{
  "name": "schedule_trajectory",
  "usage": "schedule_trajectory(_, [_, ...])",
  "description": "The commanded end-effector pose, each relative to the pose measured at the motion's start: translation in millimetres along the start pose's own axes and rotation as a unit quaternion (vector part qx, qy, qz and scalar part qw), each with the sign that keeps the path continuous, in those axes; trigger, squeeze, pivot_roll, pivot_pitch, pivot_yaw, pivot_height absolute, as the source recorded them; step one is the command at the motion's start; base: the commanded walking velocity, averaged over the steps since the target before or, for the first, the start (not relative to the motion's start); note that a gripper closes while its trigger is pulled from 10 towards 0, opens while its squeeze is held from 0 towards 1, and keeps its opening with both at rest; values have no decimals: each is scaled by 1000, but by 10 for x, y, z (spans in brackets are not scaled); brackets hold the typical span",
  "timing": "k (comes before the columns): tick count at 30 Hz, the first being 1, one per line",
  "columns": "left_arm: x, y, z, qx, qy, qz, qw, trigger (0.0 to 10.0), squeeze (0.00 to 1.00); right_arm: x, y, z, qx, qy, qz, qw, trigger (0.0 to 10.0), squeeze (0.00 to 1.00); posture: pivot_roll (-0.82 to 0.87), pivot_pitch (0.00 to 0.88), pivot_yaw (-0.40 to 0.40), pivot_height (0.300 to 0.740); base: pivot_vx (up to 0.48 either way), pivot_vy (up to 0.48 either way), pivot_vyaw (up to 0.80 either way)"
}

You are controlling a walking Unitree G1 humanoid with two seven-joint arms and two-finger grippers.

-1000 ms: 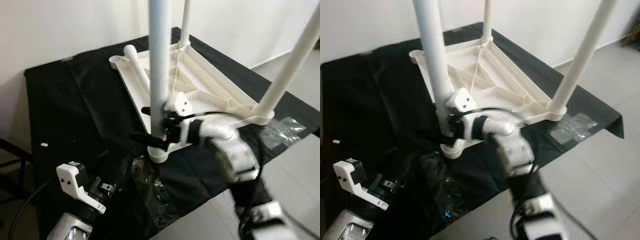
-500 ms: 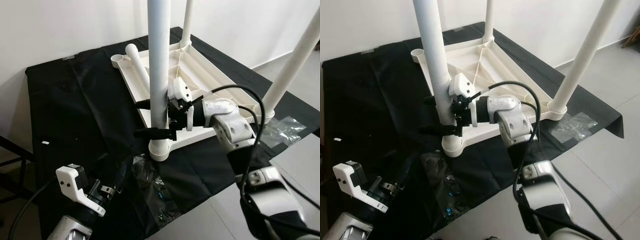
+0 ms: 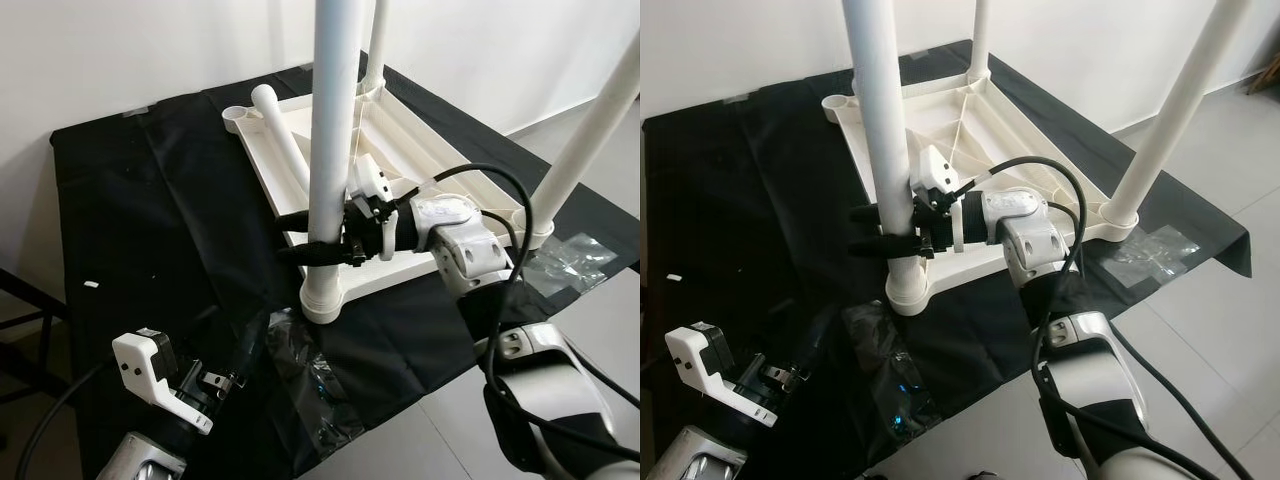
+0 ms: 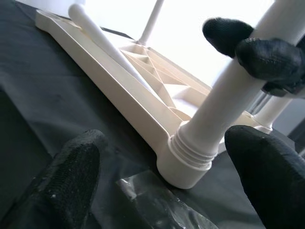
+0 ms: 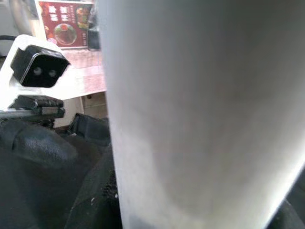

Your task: Building children table

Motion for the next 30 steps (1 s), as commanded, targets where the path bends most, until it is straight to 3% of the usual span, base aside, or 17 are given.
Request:
schedule_trajectory(1, [-19,10,-8,4,4,6,1000,10000,0,-66,7,-148,0,25,-27,999,0,0,22,177,-2,740,0,0,0])
schedule_trajectory(4, [-19,10,-8,4,4,6,1000,10000,0,-66,7,-148,0,25,-27,999,0,0,22,177,-2,740,0,0,0])
schedule_trajectory(5, [-16,12,-3,3,3,6,1000,10000,0,-35,-57,-332,28,36,-139,989,0,0,17,181,-10,740,0,0,0])
schedule_trajectory(6, [-15,25,8,4,1,6,1000,10000,0,-43,-96,-597,80,43,-326,941,0,0,-7,188,-2,740,0,0,0])
schedule_trajectory(8, [-15,25,8,4,1,6,1000,10000,0,-43,-96,-597,80,43,-326,941,0,0,-7,188,-2,740,0,0,0])
schedule_trajectory(9, [-7,40,17,4,0,6,1000,10000,0,-63,55,-760,97,55,-409,906,0,0,-6,188,13,740,0,0,0])
schedule_trajectory(10, [-7,40,17,4,0,6,1000,10000,0,-63,55,-760,97,55,-409,906,0,0,-6,188,13,740,0,0,0])
schedule_trajectory(11, [-4,51,14,5,2,4,1000,10000,0,-50,179,-846,106,64,-445,887,0,0,-10,171,19,740,0,0,0])
schedule_trajectory(13, [6,68,8,5,3,4,1000,10000,0,-22,219,-840,95,66,-449,886,0,0,-4,167,15,740,0,0,0])
schedule_trajectory(14, [12,80,0,4,4,3,1000,10000,0,29,225,-829,86,67,-431,896,0,0,-6,162,7,740,0,0,0])
schedule_trajectory(17, [16,86,-5,3,5,3,1000,10000,0,31,196,-822,83,69,-430,896,0,0,-6,162,7,740,0,0,0])
schedule_trajectory(18, [12,96,-1,3,4,5,1000,10000,0,13,118,-766,63,68,-430,898,2431,0,-5,160,13,740,0,0,0])
schedule_trajectory(19, [9,103,2,3,3,7,1000,10000,0,2,71,-727,50,68,-430,899,10000,0,-5,159,15,740,0,0,0])
schedule_trajectory(22, [6,108,4,4,3,8,1000,10000,0,25,9,-656,50,57,-402,912,10000,0,-3,159,19,740,0,0,0])
schedule_trajectory(23, [9,105,0,3,4,7,1000,10000,0,53,-14,-575,56,45,-375,924,10000,1000,-1,159,19,740,0,0,0])
schedule_trajectory(27, [15,98,-5,2,6,4,1000,10000,0,79,-56,-389,53,17,-334,941,10000,1000,-4,161,19,740,0,0,0])
schedule_trajectory(30, [19,86,-5,1,6,2,1000,10000,0,94,59,-62,11,-8,-214,977,10000,1000,2,163,20,740,0,0,0])
Point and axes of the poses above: a point about 5 cm out from each wrist's last joint towards the gripper, its own x axis pointing out of the wrist towards the gripper, its own z axis along the axis of the wrist's last joint, y = z × x, the point moved 5 cm from there along x, pointing out of the wrist towards the gripper, and after that the axes turned 7 degrees about x, right-handed, at the moved point
